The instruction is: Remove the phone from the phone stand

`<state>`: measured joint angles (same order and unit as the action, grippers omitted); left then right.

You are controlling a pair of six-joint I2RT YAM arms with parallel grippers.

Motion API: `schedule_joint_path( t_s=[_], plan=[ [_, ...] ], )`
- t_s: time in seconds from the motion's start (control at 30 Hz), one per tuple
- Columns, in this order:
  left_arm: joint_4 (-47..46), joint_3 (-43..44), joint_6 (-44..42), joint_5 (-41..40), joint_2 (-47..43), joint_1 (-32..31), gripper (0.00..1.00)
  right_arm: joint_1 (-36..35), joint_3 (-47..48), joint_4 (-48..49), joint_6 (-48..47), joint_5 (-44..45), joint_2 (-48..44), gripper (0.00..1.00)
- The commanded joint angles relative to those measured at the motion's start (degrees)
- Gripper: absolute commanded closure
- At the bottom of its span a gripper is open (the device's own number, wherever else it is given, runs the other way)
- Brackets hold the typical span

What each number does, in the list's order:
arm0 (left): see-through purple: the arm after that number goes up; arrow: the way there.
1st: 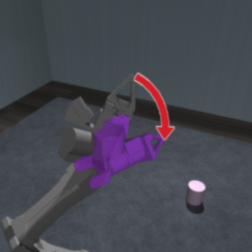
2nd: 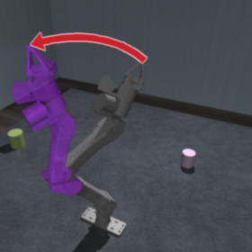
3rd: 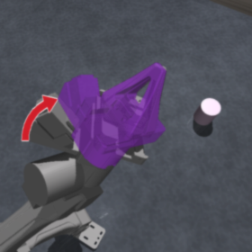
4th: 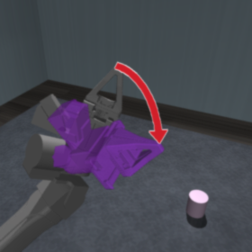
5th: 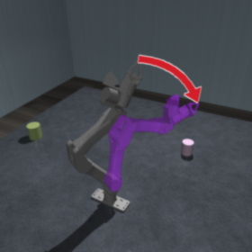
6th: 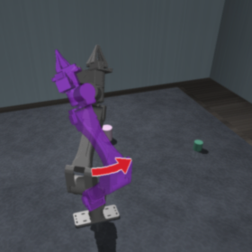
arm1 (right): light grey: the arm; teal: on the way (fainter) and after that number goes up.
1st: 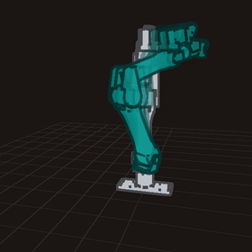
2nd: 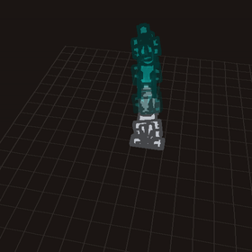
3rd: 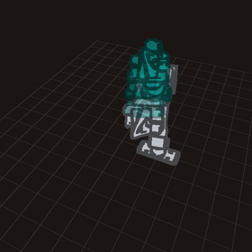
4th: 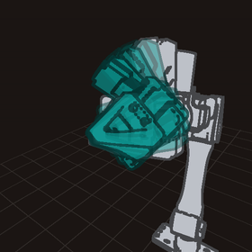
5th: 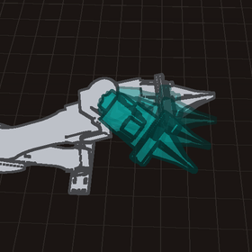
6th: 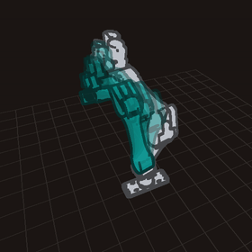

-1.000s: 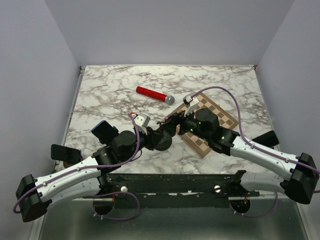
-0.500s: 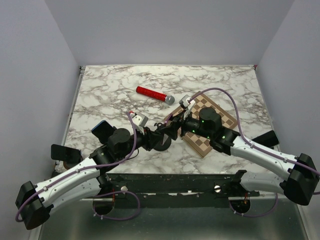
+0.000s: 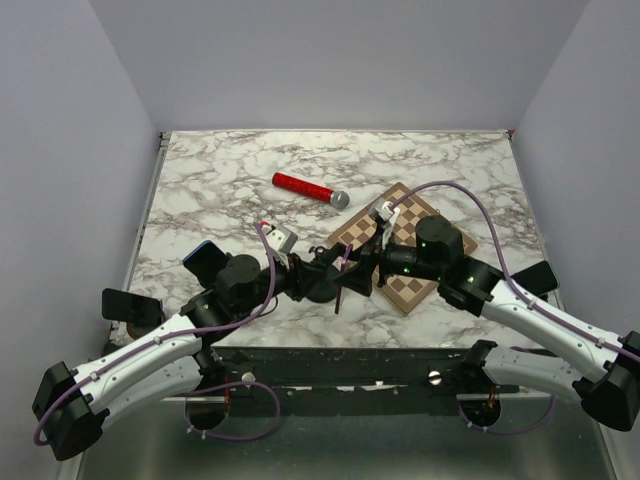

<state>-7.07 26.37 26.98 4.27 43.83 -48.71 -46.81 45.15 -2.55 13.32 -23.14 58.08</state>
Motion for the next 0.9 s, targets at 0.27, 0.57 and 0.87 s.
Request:
schedule_joint_path(
  t_s=[0.27,0.57,0.87],
  plan=[
    [12.6,3.1,-0.4,0.2,-0.8,0.4,0.55,0.1,9.6,-17.3,7.0,38.6,-1.3,0.99],
    [20.8,11.1,-3.2,1.8,-3.8,0.4,0.11,0.1,10.9,-21.0,8.7,47.0,1.7,0.99],
    [33.6,33.2,-11.2,-6.1,2.2,0.4,0.07,0.3,15.4,-28.4,11.0,57.5,9.1,0.99]
  ],
)
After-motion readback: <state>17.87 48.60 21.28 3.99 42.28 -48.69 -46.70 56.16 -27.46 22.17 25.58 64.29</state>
